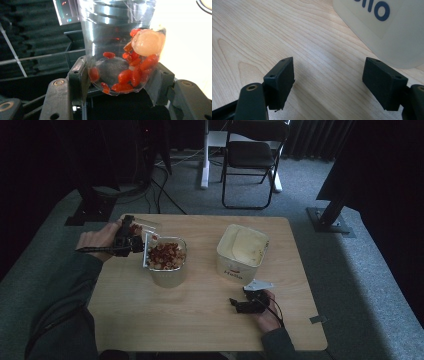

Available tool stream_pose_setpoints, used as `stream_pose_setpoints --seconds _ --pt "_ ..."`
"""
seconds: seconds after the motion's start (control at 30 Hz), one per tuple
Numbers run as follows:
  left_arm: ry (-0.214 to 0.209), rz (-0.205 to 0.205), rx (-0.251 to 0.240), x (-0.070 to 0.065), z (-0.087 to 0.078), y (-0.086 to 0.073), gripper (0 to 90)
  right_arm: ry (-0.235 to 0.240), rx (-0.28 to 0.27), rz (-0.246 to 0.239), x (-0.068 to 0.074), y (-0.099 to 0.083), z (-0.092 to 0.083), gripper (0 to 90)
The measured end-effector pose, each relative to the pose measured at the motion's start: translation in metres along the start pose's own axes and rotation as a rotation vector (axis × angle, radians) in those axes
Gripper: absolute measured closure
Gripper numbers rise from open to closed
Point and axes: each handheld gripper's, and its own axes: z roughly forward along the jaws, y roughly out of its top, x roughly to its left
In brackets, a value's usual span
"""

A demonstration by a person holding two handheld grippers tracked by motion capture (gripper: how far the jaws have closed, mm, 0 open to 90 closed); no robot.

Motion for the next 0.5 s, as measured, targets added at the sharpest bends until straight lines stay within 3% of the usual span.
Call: stream_pose_setpoints --seconds 0.03,0.07,0.13,0.23,0.37,0.43,0.5 --pt "-0.003 0.012 0.002 -0.0006 0.0001 0.0003 43.6 -0.001 0.0 -0.001 0.0001 0.0 0.0001 25.0" --pt "-0.003 -0.006 -0.001 0.0004 0.0002 0.0004 43.7 -0.002 0.0 -0.003 0.0002 0.0 0.0001 25.0" --pt "0.001 -0.002 -0.002 -0.0004 0.0004 0.0008 43.7 -0.001 0.0 -0.002 0.0001 0.0 0.0001 25.1" --pt "0.006 -0.035 0.0 0.0019 -0.0011 0.0011 43.9 0.0 0.0 0.0 0.0001 0.0 0.0001 25.1" --pt "0.002 -0.022 0.005 -0.0016 -0.0014 0.0033 44.1 0.003 0.0 0.003 -0.0001 0.0001 0.0 25.0" --pt "-0.006 -0.044 0.005 0.0004 -0.0007 0.0032 44.1 0.002 0.0 0.0 0.0001 0.0001 0.0001 25.1" --pt "0.0 -0.029 0.005 0.0001 -0.0008 0.004 44.1 0.001 0.0 -0.001 0.0002 0.0001 0.0002 25.1"
